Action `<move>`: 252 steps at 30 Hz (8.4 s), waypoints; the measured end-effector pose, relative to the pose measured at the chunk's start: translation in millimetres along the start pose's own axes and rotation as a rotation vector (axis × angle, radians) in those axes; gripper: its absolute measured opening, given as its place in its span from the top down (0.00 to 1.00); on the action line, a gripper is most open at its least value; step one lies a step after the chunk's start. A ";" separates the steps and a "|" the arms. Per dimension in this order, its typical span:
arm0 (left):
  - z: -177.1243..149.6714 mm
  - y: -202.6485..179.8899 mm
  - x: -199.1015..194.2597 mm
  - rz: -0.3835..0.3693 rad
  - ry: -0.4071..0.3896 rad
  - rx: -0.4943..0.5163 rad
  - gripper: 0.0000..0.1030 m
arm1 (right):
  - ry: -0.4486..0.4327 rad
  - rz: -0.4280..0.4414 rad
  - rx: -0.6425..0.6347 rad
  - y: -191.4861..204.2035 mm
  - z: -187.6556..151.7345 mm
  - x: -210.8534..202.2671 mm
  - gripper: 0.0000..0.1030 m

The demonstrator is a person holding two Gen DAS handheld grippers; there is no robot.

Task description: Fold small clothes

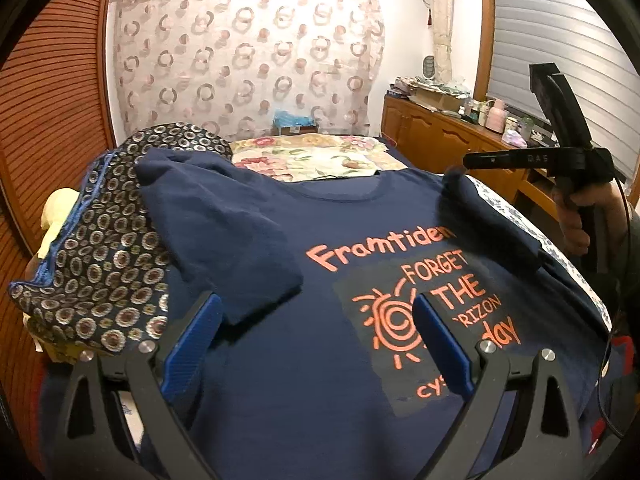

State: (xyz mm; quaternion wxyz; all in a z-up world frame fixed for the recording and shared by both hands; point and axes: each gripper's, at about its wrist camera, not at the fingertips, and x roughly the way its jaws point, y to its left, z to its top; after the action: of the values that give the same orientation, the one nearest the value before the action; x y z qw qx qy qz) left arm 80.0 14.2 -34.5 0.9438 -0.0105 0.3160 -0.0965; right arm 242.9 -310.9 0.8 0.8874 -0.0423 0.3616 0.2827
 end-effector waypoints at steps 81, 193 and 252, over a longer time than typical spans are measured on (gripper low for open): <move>59.7 66.1 -30.1 -0.096 -0.045 0.045 0.98 | -0.177 -0.121 -0.086 -24.2 -55.6 -81.5 0.97; 90.3 82.4 -218.0 -0.225 -0.397 0.054 0.94 | -0.462 -0.139 -0.164 42.2 -38.5 -321.1 0.93; 11.5 54.2 15.3 -0.124 0.140 0.063 0.51 | 0.027 -0.325 0.049 -97.5 -126.3 -114.7 0.54</move>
State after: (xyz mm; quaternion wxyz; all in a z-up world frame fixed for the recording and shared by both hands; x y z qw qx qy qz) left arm 108.3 64.0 -38.9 0.9114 0.0063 0.3769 -0.1653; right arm 150.4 -481.8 -28.2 0.9173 -0.0826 0.3687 0.1258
